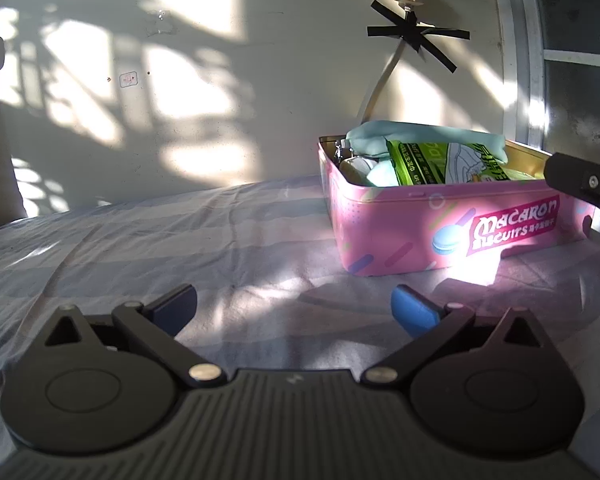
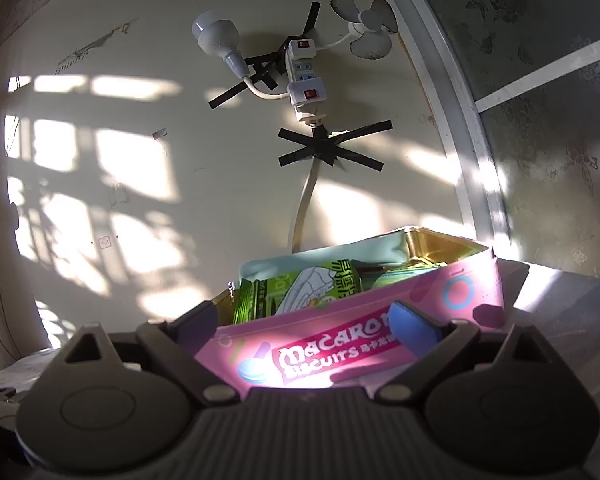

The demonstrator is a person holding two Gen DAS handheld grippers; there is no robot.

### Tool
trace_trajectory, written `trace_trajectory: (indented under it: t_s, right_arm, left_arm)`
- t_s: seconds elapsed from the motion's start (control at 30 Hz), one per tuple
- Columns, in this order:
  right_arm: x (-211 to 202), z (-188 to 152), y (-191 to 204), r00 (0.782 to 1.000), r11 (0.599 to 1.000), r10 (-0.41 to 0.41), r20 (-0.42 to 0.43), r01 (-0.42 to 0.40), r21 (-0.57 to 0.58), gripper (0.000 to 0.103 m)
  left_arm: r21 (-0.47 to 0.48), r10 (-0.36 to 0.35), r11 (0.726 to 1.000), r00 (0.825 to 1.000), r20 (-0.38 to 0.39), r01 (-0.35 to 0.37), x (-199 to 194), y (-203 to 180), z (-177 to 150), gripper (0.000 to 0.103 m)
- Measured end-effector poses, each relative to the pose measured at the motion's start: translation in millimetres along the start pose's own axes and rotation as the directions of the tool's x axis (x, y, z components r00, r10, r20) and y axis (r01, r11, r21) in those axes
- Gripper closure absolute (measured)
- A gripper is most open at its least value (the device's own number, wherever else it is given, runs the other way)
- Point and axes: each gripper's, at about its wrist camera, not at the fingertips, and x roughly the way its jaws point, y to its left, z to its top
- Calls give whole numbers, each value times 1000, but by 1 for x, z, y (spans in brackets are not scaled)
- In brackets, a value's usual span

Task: Organize objects

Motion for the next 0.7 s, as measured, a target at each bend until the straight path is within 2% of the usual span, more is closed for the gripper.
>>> trace_trajectory:
  t_s: [0.3, 0.43, 0.7]
  right_arm:
    - [-15, 6, 4, 999, 1000, 7, -49, -7, 1, 5]
    - [-26, 16, 8, 997, 1000, 18, -69, -17, 18, 0]
    - [-39, 35, 11, 989, 994, 56, -139, -43, 97, 0]
  left_arm:
    - [48, 22, 999, 999, -39, -20, -14, -1, 4, 0]
    - [22, 19, 1000, 998, -56, -18, -25, 1, 9, 0]
    - [-31, -38, 999, 993, -113, 35, -41, 3, 13, 0]
